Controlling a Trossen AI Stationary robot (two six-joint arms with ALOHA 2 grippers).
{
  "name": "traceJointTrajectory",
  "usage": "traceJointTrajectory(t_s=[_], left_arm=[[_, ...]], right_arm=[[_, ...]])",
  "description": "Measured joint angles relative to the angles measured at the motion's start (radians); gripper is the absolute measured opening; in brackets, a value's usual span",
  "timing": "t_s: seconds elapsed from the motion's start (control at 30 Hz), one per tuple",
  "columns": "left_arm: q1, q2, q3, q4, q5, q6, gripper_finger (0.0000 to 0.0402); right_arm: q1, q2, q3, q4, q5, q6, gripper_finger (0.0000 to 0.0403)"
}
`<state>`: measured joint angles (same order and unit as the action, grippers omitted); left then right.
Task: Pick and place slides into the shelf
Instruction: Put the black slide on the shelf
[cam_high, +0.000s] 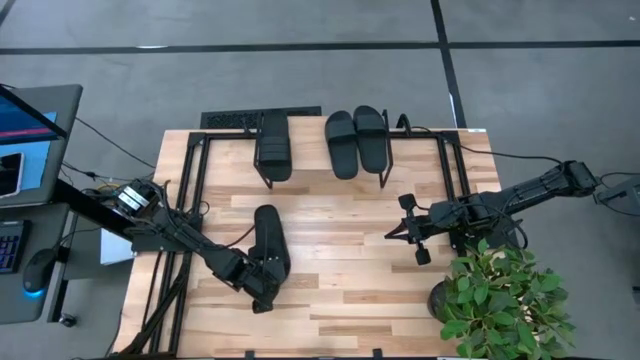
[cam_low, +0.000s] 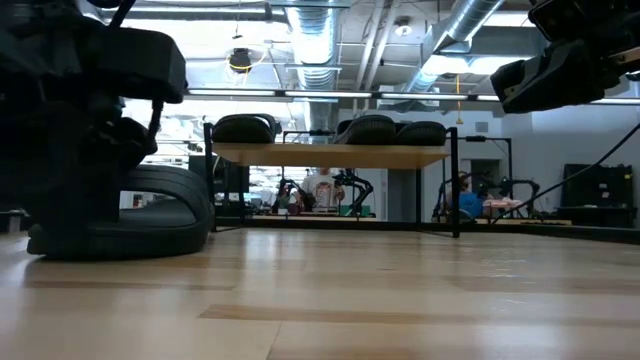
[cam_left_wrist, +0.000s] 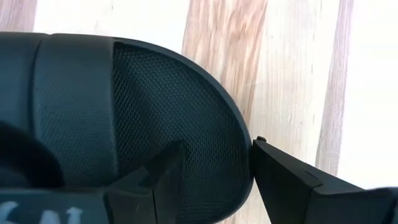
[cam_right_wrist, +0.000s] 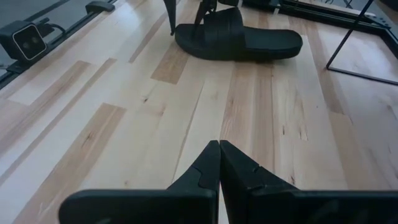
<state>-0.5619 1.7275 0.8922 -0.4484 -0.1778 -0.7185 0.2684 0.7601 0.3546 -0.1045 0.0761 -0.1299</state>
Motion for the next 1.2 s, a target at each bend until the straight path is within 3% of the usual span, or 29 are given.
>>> traceJointTrajectory(t_s=[0.23, 0.5, 0.73, 1.2], left_arm=[[-0.001, 0.002, -0.003, 0.017, -0.005, -0.003, 0.0161], [-0.020, 0.002, -0.004, 0.028, 0.068, 0.086, 0.0017], [-0.035, 0.003, -0.004, 0.041, 0.064, 0.150, 0.0004], [-0.060, 0.015, 0.129, -0.113, 0.101, 0.178, 0.0000]], right_arm=[[0.000, 0.000, 0.000, 0.000, 0.000, 0.000, 0.0000], [0.000, 0.000, 0.000, 0.001, 0.000, 0.000, 0.0000], [0.000, 0.000, 0.000, 0.001, 0.000, 0.000, 0.0000], [0.000, 0.000, 0.000, 0.001, 0.000, 0.000, 0.0000]])
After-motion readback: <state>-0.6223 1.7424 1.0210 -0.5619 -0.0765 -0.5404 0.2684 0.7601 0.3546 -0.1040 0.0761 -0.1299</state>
